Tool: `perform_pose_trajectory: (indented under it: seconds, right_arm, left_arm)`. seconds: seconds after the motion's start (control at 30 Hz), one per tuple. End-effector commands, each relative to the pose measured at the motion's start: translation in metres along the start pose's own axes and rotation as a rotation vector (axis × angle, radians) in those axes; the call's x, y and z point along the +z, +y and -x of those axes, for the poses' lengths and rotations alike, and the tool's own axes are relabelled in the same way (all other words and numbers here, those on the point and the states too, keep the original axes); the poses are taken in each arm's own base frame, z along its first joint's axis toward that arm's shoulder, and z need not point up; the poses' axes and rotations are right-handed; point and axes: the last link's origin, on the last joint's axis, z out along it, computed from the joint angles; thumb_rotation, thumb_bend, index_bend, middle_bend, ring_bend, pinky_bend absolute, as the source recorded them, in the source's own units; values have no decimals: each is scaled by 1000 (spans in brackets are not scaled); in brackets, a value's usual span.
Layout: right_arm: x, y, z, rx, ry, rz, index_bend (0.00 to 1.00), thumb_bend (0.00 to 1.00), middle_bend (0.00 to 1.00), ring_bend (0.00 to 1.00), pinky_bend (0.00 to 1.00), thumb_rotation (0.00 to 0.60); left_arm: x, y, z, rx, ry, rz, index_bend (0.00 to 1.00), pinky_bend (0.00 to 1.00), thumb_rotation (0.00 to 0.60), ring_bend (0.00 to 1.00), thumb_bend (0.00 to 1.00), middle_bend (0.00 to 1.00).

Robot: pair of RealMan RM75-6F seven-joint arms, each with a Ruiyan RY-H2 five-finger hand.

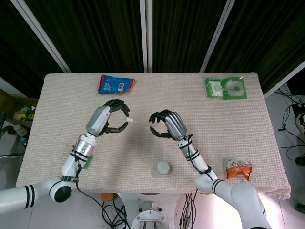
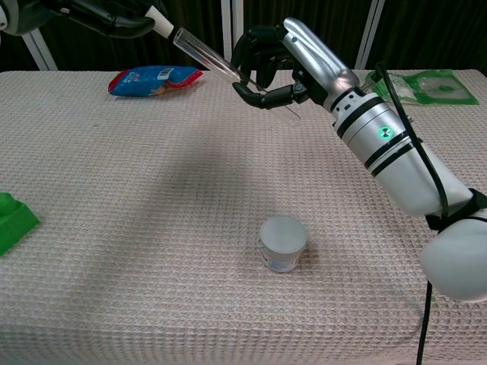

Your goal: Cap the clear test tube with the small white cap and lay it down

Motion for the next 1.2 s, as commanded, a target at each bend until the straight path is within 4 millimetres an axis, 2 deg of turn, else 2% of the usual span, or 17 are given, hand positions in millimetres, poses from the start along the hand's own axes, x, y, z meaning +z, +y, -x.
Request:
perform_pose_trajectory:
  seconds: [0.03, 0.7, 1.2]
  right_arm:
    - [1, 0, 0, 3, 1, 1, 798, 520, 707, 556, 537, 600]
    - [7, -6, 3, 18, 2, -4, 801, 520, 707, 556, 537, 600]
    - [12, -9, 5, 31, -13, 19, 801, 526, 707, 561, 538, 600]
  left_arm:
    - [0, 2, 0, -6, -1, 3, 613, 175, 600, 209, 449, 368]
    - [-1, 2, 3, -10, -2, 1, 613, 173, 599, 209, 449, 367]
    - [0, 0, 7, 82, 8, 8, 613, 171, 600, 209, 455, 367]
